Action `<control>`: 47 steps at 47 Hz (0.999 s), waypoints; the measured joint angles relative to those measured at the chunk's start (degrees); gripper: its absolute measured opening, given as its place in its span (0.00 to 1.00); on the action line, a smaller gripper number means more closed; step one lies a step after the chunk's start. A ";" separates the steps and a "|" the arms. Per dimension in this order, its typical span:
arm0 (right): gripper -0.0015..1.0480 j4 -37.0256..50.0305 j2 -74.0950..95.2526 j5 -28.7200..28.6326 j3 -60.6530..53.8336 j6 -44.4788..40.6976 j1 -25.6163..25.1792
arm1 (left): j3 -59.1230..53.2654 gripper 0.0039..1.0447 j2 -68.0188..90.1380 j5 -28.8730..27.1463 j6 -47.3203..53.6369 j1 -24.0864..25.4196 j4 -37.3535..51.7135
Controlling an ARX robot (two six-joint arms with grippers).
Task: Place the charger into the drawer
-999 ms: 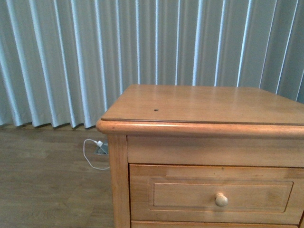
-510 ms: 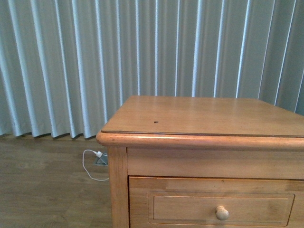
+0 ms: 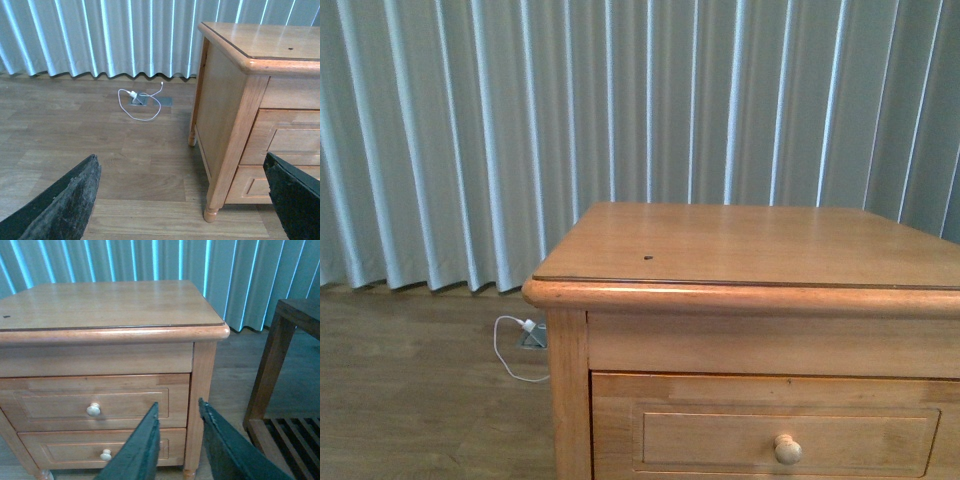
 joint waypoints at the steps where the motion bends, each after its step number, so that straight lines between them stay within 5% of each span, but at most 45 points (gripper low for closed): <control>1: 0.20 -0.15 -0.39 0.72 -0.26 0.00 0.52 | 0.00 0.94 0.00 0.00 0.00 0.00 0.00; 7: 0.01 -1.05 -2.73 6.67 -1.40 -0.15 6.88 | 0.00 0.94 0.00 -0.02 0.00 0.00 0.00; 21: 0.01 -2.91 -6.82 7.28 -3.50 -0.28 7.72 | 0.00 0.94 0.00 0.07 0.00 0.00 0.00; 25: 0.01 -10.82 -14.03 7.26 -4.17 -0.28 7.74 | 0.00 0.94 0.00 0.00 0.00 0.00 0.00; 47: 0.01 -11.08 -17.53 7.26 -5.95 -0.28 7.74 | 0.00 0.94 -0.04 0.07 0.00 0.00 0.00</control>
